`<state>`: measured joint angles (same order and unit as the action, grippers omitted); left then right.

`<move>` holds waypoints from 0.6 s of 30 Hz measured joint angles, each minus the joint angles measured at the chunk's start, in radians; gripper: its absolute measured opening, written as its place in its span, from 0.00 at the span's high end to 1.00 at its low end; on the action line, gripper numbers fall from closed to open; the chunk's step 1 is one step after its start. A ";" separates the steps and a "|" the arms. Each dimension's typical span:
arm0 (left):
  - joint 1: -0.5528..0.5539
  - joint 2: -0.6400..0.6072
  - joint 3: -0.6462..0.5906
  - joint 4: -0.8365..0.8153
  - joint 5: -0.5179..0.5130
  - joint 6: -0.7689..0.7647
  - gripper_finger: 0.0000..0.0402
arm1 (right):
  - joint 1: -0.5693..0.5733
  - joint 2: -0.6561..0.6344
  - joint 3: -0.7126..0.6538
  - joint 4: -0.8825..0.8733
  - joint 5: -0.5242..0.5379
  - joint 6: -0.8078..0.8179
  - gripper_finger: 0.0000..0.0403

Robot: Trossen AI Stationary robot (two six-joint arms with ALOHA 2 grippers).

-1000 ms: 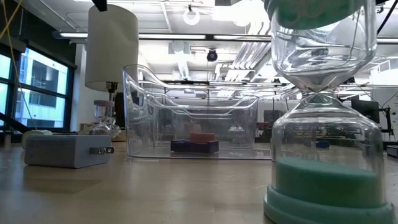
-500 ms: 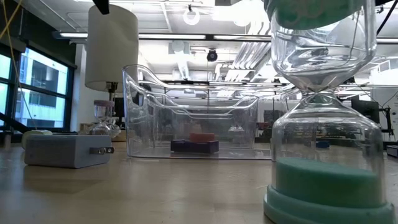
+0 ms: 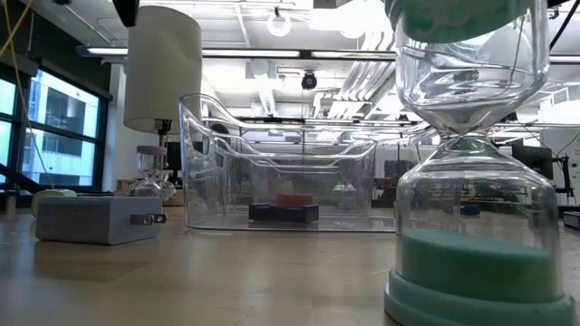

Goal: Pick & Place Office items
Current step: Put the small green charger adapter into the middle transparent bin

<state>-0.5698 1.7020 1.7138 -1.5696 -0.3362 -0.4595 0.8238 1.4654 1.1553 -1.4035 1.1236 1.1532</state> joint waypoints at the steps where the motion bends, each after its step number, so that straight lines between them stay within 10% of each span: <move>1: 0.004 0.000 0.000 -0.001 0.024 0.050 0.13 | 0.000 0.000 0.000 0.001 0.000 0.001 0.08; 18: 0.114 -0.001 -0.205 0.035 0.177 0.438 0.13 | -0.001 0.000 -0.023 0.026 0.013 -0.002 0.08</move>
<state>-0.4556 1.7008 1.5088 -1.5346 -0.1596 -0.0212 0.8230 1.4658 1.1326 -1.3771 1.1370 1.1511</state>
